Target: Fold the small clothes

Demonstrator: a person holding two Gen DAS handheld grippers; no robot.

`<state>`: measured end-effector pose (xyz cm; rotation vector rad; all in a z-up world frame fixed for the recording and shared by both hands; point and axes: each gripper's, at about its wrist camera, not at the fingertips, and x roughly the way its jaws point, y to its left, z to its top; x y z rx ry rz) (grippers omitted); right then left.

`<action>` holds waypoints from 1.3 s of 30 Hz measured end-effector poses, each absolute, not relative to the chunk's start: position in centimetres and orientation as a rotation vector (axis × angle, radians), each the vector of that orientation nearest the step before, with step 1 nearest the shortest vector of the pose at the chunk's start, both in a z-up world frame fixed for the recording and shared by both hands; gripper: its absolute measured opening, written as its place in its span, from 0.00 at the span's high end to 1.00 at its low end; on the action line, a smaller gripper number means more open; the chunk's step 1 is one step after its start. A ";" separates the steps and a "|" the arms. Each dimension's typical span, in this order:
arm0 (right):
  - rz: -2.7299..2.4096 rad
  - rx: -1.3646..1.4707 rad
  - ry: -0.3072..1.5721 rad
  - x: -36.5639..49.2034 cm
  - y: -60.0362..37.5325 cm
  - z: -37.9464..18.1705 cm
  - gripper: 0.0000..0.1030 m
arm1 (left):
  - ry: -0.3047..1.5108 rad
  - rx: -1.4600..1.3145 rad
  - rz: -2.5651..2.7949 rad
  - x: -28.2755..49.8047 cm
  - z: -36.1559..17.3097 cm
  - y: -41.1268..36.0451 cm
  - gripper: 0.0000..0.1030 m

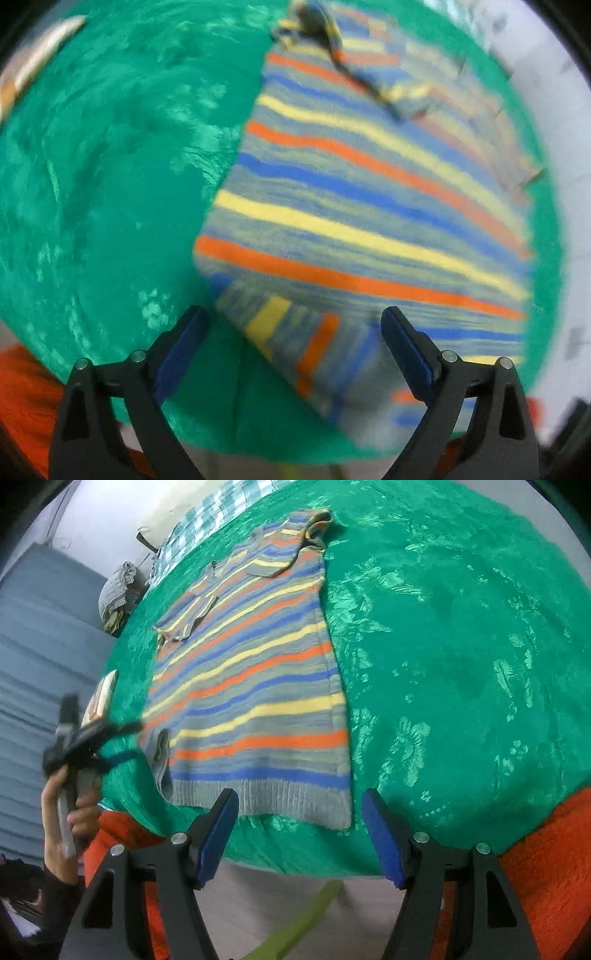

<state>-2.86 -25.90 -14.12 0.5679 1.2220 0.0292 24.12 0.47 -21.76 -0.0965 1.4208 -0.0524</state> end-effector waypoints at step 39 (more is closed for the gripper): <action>-0.004 0.251 1.445 -2.6 -26.0 -17.0 0.95 | 1.330 0.166 -0.156 15.2 -21.9 7.4 0.98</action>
